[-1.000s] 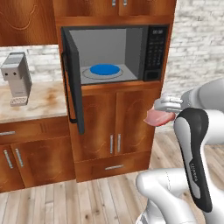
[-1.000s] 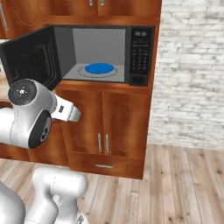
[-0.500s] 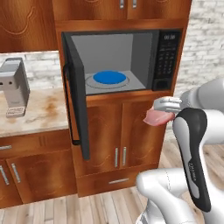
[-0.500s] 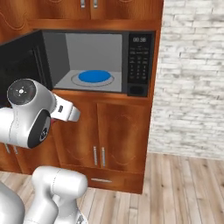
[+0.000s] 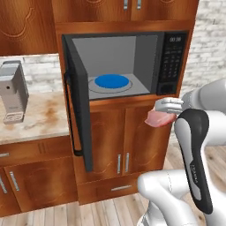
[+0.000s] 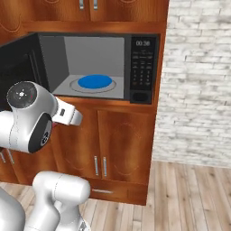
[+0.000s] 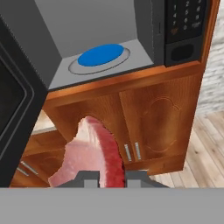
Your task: Transport the steak from the fridge to the microwave and turn on the microwave.
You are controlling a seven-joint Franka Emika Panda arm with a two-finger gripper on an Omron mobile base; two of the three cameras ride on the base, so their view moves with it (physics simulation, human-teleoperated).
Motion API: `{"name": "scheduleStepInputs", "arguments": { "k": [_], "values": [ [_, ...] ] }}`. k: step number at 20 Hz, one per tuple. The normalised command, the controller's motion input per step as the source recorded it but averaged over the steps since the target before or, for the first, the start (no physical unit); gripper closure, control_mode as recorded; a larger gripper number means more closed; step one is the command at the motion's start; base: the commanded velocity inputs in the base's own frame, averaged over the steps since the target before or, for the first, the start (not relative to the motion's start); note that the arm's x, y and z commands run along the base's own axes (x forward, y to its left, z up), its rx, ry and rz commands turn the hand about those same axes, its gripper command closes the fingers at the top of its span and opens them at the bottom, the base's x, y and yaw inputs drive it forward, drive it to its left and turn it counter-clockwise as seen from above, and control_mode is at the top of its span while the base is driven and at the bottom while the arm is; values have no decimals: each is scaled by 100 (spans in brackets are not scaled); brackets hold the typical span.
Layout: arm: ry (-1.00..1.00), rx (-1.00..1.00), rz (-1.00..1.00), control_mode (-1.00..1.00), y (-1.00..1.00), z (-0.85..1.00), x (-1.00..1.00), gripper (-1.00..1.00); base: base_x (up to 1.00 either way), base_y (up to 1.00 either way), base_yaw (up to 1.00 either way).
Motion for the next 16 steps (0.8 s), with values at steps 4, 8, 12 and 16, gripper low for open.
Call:
{"name": "scheduleStepInputs", "arguments": {
  "k": [4, 8, 12, 16],
  "values": [
    [0, 0, 0, 100, 0, 0, 0, 100, 41, 27, -6],
    [0, 0, 0, 100, 0, 0, 0, 100, 36, 36, -8],
    [0, 0, 0, 100, 0, 0, 0, 100, 27, 34, -2],
    [0, 0, 0, 100, 0, 0, 0, 100, 27, 16, 0]
  ]
}}
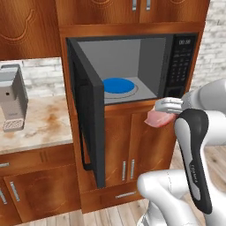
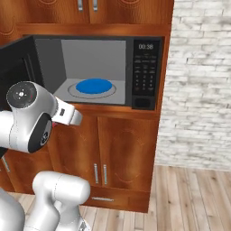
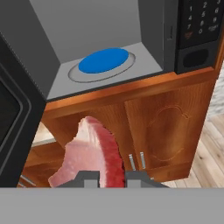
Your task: Transport the steak from the fridge to the microwave and turn on the microwave.
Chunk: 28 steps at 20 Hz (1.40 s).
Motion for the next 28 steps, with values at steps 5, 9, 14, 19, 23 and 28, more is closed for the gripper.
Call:
{"name": "scheduleStepInputs", "arguments": {
  "k": [5, 9, 14, 19, 23, 28],
  "values": [
    [0, 0, 0, 100, 0, 0, 0, 100, 21, 0, 6],
    [0, 0, 0, 100, 0, 0, 0, 100, 11, -1, 16],
    [0, 0, 0, 100, 0, 0, 0, 100, 3, -4, 5],
    [0, 0, 0, 100, 0, 0, 0, 100, 0, 0, 0],
    [0, 0, 0, 100, 0, 0, 0, 100, 0, 0, 0],
    [0, 0, 0, 100, 0, 0, 0, 100, 0, 0, 0]
  ]
}}
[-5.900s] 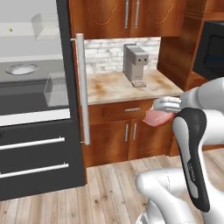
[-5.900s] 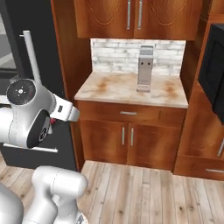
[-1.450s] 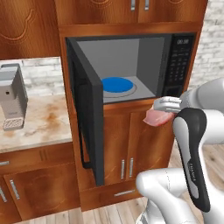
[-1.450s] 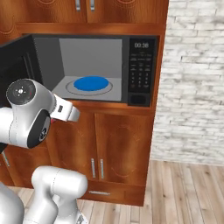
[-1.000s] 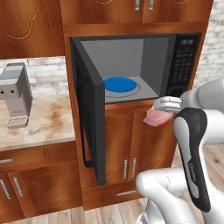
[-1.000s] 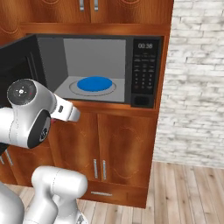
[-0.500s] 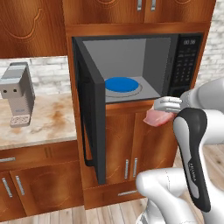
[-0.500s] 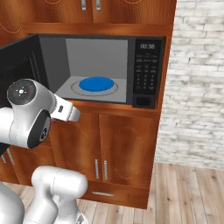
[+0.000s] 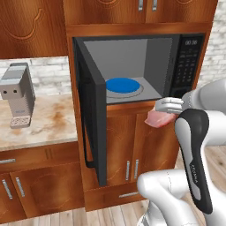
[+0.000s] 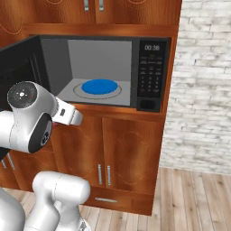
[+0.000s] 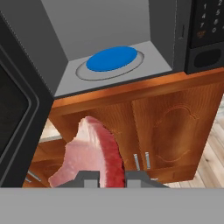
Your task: Transport the steak from the fridge to the microwave and turn on the microwave.
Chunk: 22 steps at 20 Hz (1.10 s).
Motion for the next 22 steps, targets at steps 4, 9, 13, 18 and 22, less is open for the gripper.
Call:
{"name": "scheduleStepInputs", "arguments": {
  "k": [4, 9, 13, 18, 22],
  "values": [
    [0, 0, 0, 100, 0, 0, 0, 100, 0, 0, 0],
    [0, 0, 0, 100, 0, 0, 0, 100, 0, 0, 0],
    [0, 0, 0, -100, 0, 0, 0, 100, 0, 0, 0],
    [0, 0, 0, -100, 0, 0, 0, 100, 0, 0, 0],
    [0, 0, 0, -100, 0, 0, 0, 100, 0, 0, 0]
  ]
}}
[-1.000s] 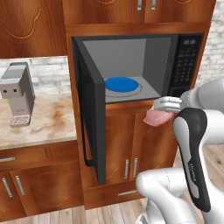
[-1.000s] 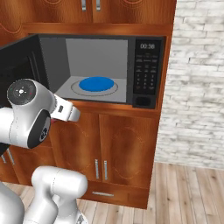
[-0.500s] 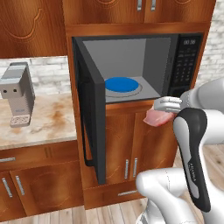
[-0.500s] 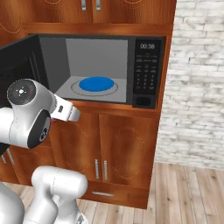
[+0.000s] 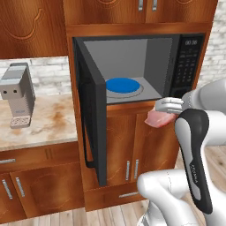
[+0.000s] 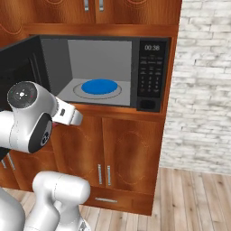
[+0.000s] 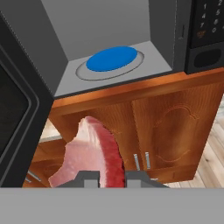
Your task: Transport the steak from the fridge to the microwave and turn on the microwave.
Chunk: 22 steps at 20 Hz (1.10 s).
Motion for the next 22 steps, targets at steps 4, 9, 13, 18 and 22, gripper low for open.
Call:
{"name": "scheduleStepInputs", "arguments": {
  "k": [4, 9, 13, 18, 22],
  "values": [
    [-2, 0, 0, -100, 1, 0, 8, 100, 0, 0, 0],
    [-4, 1, 0, -100, 0, 1, 30, 100, 0, 0, 0],
    [0, 0, 0, -100, 0, 3, 36, 100, 0, 0, 0],
    [1, 0, 0, -100, 0, 16, 41, 100, 0, 0, 0],
    [2, 0, 0, -100, 0, 8, 47, 100, 0, 0, 0]
  ]
}}
